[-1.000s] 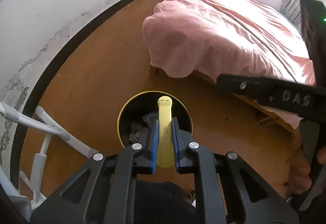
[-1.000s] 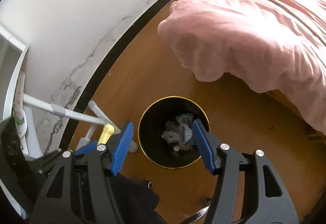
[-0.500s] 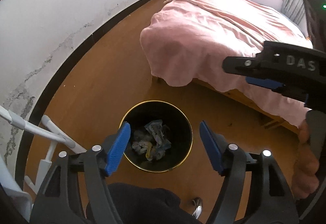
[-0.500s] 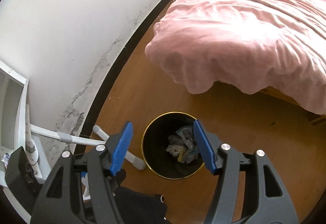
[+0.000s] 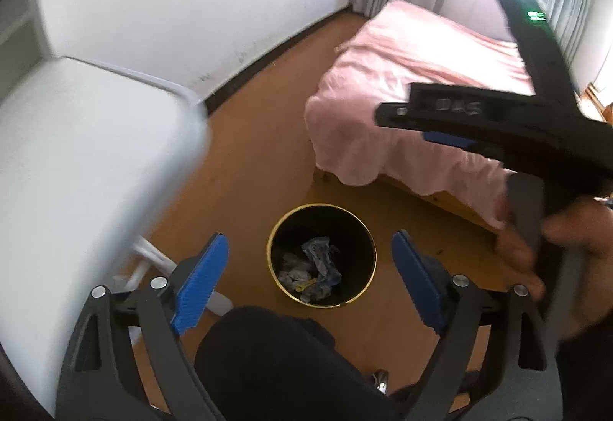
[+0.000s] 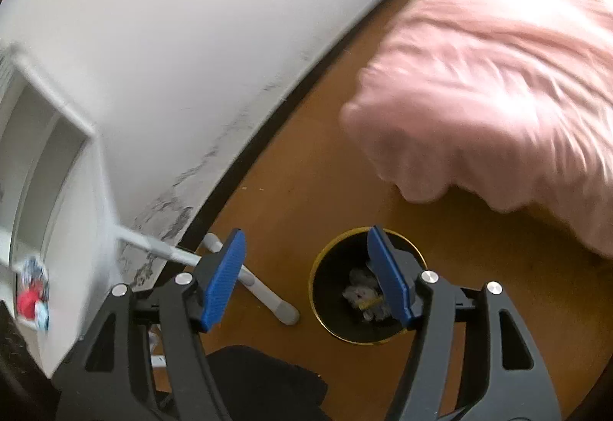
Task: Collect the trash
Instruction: 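Move both open tools back to the trash pile on the desk, then grasp the red lid with the right tool while the left tool grasps the pink box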
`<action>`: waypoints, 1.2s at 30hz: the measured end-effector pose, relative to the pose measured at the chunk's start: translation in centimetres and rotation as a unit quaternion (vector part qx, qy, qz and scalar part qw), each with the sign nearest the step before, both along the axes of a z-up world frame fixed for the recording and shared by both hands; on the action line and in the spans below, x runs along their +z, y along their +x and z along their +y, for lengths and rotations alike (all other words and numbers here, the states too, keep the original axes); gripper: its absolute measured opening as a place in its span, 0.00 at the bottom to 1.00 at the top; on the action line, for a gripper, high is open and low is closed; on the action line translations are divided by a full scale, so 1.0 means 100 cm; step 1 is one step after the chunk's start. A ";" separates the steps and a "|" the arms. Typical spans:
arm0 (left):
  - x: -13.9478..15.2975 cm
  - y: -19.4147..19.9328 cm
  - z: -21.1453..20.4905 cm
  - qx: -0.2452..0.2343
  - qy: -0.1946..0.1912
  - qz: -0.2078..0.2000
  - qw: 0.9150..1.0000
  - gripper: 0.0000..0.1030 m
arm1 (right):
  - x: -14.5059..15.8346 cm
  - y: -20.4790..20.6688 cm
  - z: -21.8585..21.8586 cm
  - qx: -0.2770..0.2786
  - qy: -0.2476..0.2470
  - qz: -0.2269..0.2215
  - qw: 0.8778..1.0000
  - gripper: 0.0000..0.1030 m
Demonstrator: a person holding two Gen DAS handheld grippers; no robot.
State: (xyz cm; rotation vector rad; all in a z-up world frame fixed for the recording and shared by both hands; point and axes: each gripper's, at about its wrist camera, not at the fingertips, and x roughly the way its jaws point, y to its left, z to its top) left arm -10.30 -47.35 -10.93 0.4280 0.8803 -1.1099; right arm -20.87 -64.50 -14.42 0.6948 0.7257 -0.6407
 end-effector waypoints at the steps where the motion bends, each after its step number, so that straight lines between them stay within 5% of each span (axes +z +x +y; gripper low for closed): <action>1: 0.008 0.002 0.010 0.005 -0.006 -0.003 1.000 0.83 | 0.009 0.008 0.010 0.015 -0.011 -0.003 1.000 0.63; 8: 0.075 0.039 0.126 0.097 -0.057 -0.048 0.992 0.88 | 0.075 0.075 0.110 0.154 -0.058 -0.056 0.985 0.65; 13: 0.084 0.097 0.233 0.214 -0.058 -0.050 0.974 0.89 | 0.096 0.153 0.213 0.319 -0.071 -0.059 0.943 0.65; 18: 0.064 0.152 0.344 0.356 -0.027 -0.048 0.933 0.89 | 0.090 0.229 0.318 0.447 -0.082 -0.042 0.890 0.65; 22: 0.044 0.173 0.420 0.448 -0.027 -0.020 0.894 0.89 | 0.083 0.276 0.387 0.500 -0.089 -0.027 0.861 0.65; 26: 0.039 0.180 0.455 0.470 -0.032 -0.012 0.882 0.89 | 0.074 0.312 0.421 0.495 -0.112 -0.017 0.862 0.79; 36: 0.040 0.204 0.459 0.451 -0.014 -0.029 0.892 0.89 | 0.062 0.347 0.438 0.475 -0.103 -0.008 0.874 0.77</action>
